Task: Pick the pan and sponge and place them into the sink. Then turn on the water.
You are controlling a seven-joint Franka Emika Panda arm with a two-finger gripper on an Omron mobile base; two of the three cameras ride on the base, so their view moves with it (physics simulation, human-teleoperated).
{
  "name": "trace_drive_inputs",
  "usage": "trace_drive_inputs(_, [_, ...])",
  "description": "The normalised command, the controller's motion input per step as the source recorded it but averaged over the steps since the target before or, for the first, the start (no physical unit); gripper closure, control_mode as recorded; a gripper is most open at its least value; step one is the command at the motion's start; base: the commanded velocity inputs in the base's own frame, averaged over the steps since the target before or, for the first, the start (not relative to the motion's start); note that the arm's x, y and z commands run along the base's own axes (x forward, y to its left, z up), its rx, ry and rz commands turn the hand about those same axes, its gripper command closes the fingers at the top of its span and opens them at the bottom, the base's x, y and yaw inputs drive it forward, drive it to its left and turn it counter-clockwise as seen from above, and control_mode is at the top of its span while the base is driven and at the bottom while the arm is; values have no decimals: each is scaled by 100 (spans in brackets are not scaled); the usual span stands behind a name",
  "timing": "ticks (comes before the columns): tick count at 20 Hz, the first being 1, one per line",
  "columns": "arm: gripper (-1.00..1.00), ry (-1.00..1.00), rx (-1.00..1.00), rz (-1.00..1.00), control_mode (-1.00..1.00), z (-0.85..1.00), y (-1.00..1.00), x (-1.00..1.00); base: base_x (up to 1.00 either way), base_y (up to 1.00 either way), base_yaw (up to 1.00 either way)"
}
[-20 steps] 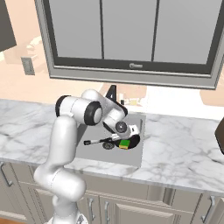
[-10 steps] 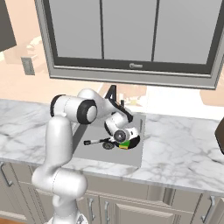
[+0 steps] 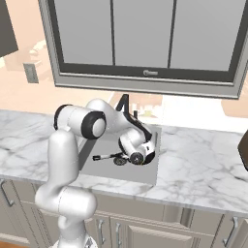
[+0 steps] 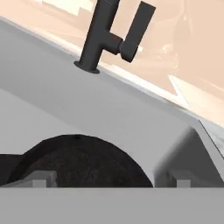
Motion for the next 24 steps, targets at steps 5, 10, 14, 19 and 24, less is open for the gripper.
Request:
trace_drive_inputs(5, [-100,-13,0,10,-100,44,-7,0,0,0,0])
trace_drive_inputs(10, [-100,-9,5,8,-100,44,-1,0,0,0,0])
trace_drive_inputs(14, [-100,-6,10,9,-100,32,0,0,0,0,0])
trace_drive_inputs(19, [-100,-4,11,10,-100,14,0,0,0,0,0])
trace_drive_inputs(24, [-100,-4,11,9,-100,18,0,0,0,0,0])
